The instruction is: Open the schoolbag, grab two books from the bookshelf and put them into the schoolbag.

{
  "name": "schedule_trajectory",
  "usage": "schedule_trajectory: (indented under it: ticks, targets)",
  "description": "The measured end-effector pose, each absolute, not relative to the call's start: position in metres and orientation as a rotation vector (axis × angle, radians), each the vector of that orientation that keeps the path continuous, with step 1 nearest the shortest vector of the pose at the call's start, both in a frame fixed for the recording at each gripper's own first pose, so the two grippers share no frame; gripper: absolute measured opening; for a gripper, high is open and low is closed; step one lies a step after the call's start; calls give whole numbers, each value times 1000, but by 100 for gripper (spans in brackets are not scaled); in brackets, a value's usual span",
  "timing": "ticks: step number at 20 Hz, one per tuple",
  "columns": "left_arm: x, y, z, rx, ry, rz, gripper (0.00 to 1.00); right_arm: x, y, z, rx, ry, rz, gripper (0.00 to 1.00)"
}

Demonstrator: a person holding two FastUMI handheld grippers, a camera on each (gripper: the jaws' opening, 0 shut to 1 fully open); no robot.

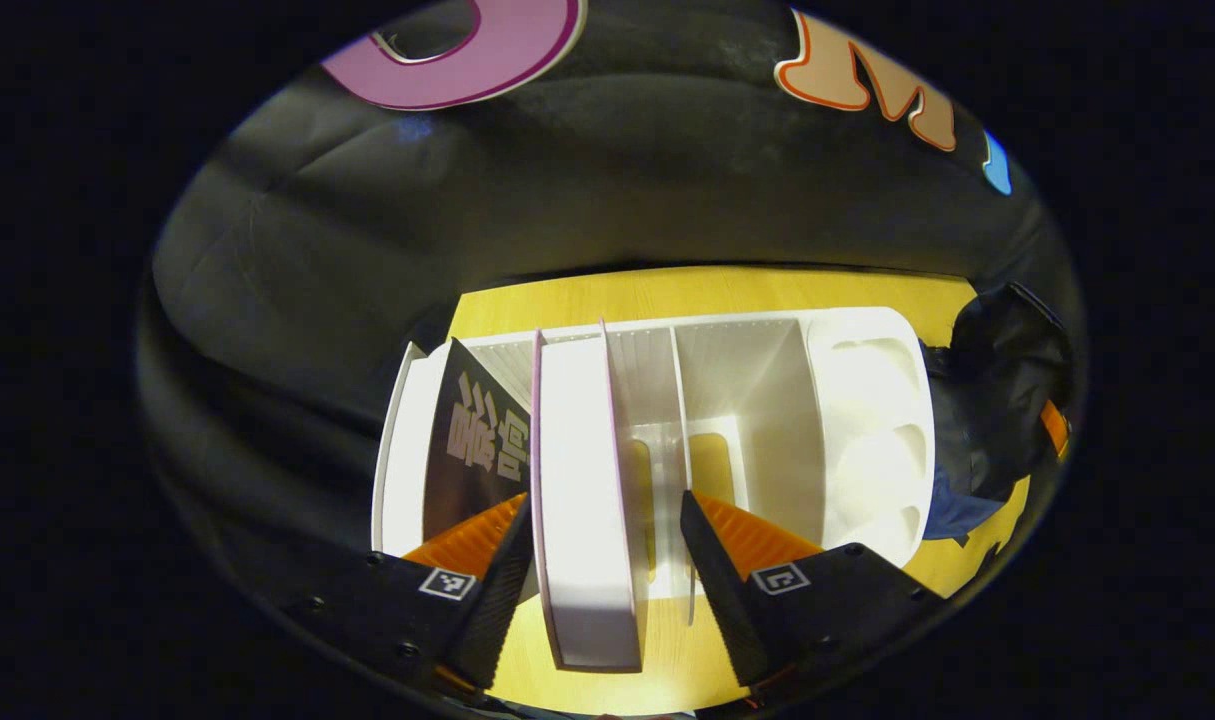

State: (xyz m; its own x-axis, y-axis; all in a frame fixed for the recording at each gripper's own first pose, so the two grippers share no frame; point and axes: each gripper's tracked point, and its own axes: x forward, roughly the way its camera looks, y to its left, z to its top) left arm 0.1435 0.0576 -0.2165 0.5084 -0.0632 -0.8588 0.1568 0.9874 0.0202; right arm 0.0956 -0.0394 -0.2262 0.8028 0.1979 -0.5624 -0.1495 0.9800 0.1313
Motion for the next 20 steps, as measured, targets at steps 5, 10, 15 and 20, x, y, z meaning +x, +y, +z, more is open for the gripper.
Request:
schedule_trajectory:
  ticks: [5,10,15,20]
  targets:
    - [141,60,-224,124,1091,-123,48,95,-40,-227,82,612,182,3]
    - [137,52,-224,124,1116,-148,36,96,-41,-227,75,611,180,3]
    - [137,53,-222,131,1118,-156,35,96,-41,-226,78,612,177,3]
    - [139,58,-208,159,1079,-188,31,96,-41,-226,76,617,177,4]
